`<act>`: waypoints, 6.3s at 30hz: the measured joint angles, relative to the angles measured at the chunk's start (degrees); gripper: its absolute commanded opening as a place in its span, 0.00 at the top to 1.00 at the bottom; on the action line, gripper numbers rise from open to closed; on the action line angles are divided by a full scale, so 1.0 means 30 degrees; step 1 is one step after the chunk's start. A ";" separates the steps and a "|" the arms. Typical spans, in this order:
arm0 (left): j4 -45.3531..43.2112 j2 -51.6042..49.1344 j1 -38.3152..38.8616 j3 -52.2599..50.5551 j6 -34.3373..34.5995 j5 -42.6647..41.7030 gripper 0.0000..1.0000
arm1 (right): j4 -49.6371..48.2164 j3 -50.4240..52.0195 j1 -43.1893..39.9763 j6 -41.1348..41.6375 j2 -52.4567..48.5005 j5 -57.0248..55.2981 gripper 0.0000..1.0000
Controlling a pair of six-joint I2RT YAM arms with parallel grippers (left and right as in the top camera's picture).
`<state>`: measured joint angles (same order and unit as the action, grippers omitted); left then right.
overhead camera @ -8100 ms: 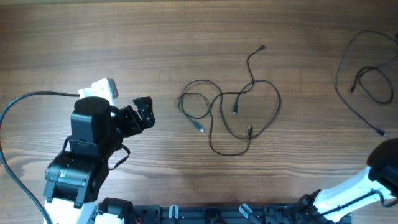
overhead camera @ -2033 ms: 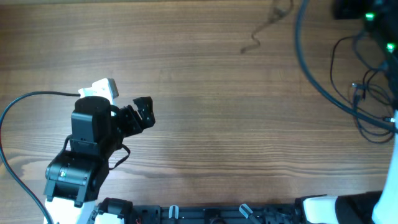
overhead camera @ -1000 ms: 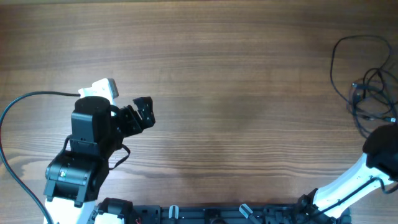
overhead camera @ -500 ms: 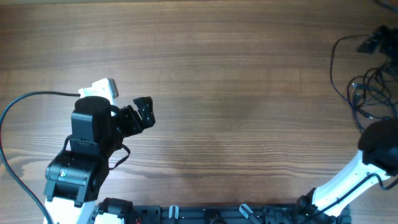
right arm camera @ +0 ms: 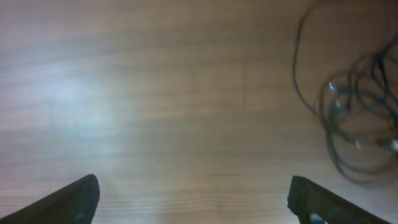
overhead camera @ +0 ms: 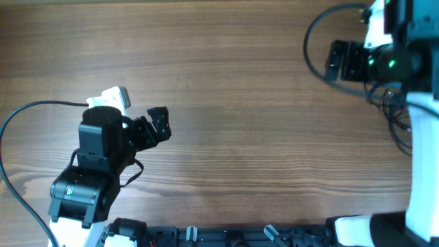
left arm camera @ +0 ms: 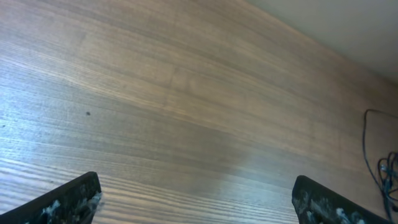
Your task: Untangle cables
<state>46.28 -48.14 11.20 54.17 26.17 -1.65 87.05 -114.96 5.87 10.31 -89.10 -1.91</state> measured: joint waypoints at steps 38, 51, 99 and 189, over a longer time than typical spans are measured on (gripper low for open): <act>0.2608 0.2127 0.1377 -0.0335 -0.1209 0.1778 0.00 | -0.9457 1.1154 0.3067 0.3504 0.0525 -0.0168 0.00; -1.8600 1.1271 -0.1093 -1.4834 -0.2310 0.2353 0.00 | -0.9821 1.1169 0.3067 0.3563 0.0525 -0.0168 0.00; -1.4069 1.5781 -0.4226 -1.7879 -0.2637 0.0204 0.00 | -2.4429 1.7005 0.3067 -0.0015 0.5741 0.2135 0.00; -1.4258 1.5803 -0.3752 -1.7864 -0.8728 -0.1778 0.00 | -2.9150 3.8199 -0.3585 -0.4554 2.9296 0.4146 0.00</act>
<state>3.51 -0.73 -0.05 0.58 -0.01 -6.98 -0.40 -0.36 -4.89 -3.36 -1.21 10.52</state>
